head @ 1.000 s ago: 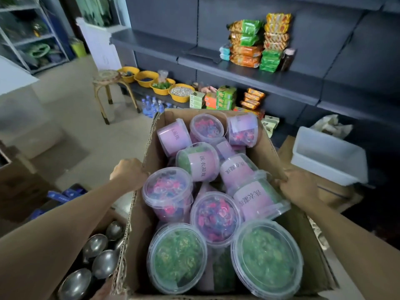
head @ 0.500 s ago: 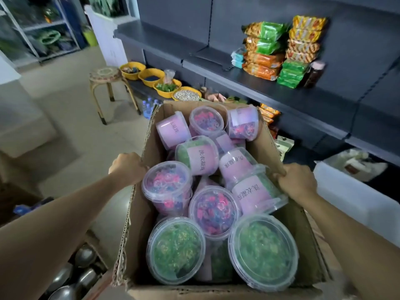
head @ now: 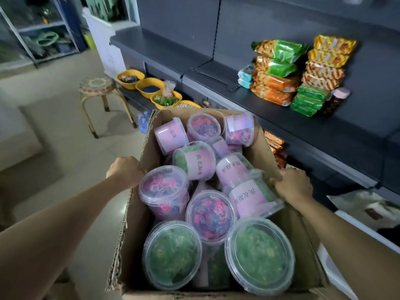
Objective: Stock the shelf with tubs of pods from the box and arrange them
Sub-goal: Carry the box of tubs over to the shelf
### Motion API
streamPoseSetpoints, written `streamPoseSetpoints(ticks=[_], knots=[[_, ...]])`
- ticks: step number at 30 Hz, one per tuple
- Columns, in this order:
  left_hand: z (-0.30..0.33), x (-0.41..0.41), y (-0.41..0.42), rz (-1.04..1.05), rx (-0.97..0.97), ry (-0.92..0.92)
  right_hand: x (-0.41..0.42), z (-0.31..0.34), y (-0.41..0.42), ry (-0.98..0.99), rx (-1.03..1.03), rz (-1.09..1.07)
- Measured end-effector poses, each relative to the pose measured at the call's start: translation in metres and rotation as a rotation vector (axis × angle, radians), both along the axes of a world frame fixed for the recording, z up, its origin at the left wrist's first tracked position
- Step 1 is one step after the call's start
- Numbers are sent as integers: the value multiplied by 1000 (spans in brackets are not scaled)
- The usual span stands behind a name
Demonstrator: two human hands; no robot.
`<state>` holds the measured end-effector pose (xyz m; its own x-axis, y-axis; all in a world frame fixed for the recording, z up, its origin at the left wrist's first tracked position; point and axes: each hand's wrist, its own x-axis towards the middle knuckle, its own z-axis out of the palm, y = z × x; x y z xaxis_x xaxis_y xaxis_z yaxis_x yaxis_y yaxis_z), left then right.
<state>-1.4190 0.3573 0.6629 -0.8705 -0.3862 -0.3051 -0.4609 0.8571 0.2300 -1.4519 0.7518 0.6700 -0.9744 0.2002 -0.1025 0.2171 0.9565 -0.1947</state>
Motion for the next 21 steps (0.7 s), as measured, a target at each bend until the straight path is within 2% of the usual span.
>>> streamPoseSetpoints(ticks=[12,21], knots=[[-4,-137,6,108,-22,7,-191,-7,-2,13,-45,153],[-21,-192,49,377,-7,24,-341,-14,1,-24,-23,392]])
